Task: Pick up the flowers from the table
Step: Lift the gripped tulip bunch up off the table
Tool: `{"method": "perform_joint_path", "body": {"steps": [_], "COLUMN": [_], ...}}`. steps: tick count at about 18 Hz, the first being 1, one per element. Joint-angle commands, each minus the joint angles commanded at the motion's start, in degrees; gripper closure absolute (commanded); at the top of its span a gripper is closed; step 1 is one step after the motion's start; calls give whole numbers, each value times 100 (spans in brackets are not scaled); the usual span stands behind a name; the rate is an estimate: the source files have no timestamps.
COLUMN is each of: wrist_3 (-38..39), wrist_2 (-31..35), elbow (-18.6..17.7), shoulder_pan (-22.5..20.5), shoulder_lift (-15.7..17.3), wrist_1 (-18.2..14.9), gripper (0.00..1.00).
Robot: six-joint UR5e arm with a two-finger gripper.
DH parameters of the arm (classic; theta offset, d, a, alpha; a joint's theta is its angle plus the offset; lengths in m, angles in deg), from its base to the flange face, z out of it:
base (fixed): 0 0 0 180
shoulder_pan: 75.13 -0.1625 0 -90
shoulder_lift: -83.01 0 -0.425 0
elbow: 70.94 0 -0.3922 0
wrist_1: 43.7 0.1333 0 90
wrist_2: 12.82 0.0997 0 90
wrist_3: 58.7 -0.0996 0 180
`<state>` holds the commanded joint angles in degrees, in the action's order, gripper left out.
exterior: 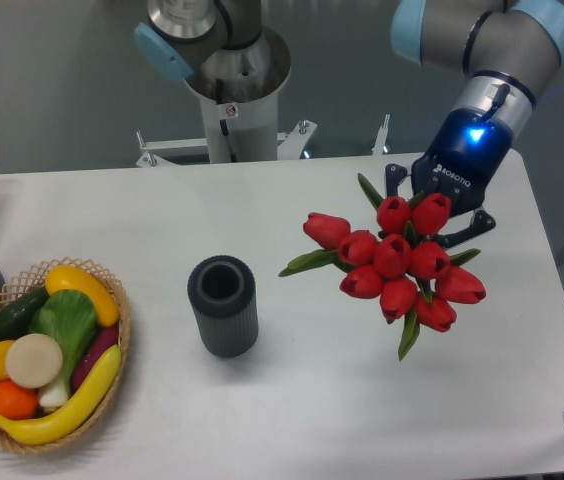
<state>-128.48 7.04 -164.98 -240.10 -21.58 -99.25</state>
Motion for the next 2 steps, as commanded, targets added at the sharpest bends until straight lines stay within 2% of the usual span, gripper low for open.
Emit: {"method": "perform_joint_path", "body": {"steps": [2], "wrist_3": [0], "wrist_2": [0], "elbow": [0], "shoulder_pan": [9], "shoulder_lift": [0], "wrist_1": [9], "gripper": [78]}}
